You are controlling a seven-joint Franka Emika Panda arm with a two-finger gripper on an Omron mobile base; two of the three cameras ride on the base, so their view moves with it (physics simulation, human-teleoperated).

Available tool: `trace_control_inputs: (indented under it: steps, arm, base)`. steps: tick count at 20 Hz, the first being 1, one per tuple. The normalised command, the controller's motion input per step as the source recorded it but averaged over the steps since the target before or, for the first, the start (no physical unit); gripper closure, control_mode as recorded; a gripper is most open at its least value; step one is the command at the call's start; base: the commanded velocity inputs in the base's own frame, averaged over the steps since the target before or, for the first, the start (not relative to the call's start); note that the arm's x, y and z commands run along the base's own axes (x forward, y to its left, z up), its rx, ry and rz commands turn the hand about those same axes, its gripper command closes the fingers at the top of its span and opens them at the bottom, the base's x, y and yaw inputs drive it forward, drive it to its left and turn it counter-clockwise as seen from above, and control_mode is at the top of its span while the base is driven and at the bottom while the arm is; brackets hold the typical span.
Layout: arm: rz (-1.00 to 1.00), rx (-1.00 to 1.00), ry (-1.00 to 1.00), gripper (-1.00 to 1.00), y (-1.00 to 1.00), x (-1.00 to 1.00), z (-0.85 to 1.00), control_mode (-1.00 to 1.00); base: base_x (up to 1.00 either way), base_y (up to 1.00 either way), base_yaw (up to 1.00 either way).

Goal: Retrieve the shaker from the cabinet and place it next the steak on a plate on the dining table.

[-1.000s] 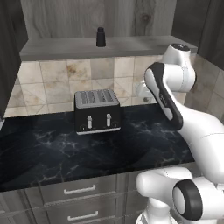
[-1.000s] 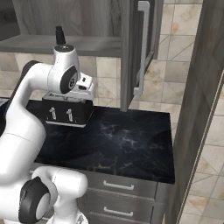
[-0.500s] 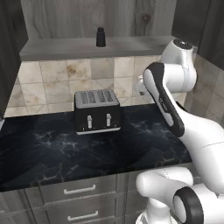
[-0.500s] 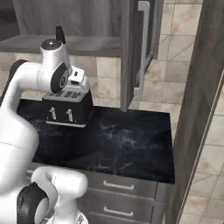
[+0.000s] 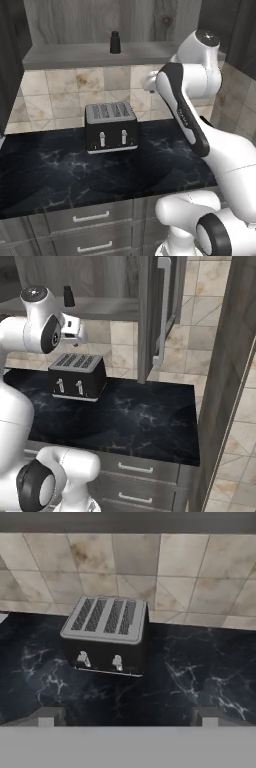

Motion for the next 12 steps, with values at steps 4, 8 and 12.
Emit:
trace_control_inputs:
  steps: [4,8,12]
  arm:
    - [0.1,-0.01,-0.22,-1.0,0.42,0.0,0.46,-1.0]
    - [0.11,0.0,-0.31,-1.0,0.32,0.07,0.34,-1.0]
    - [0.07,0.0,-0.29,-1.0,0.22,0.03,0.32,-1.0]
  base:
    - [0.0,0.0,0.0]
    - [0.0,0.0,0.0]
    - [0.0,0.0,0.0]
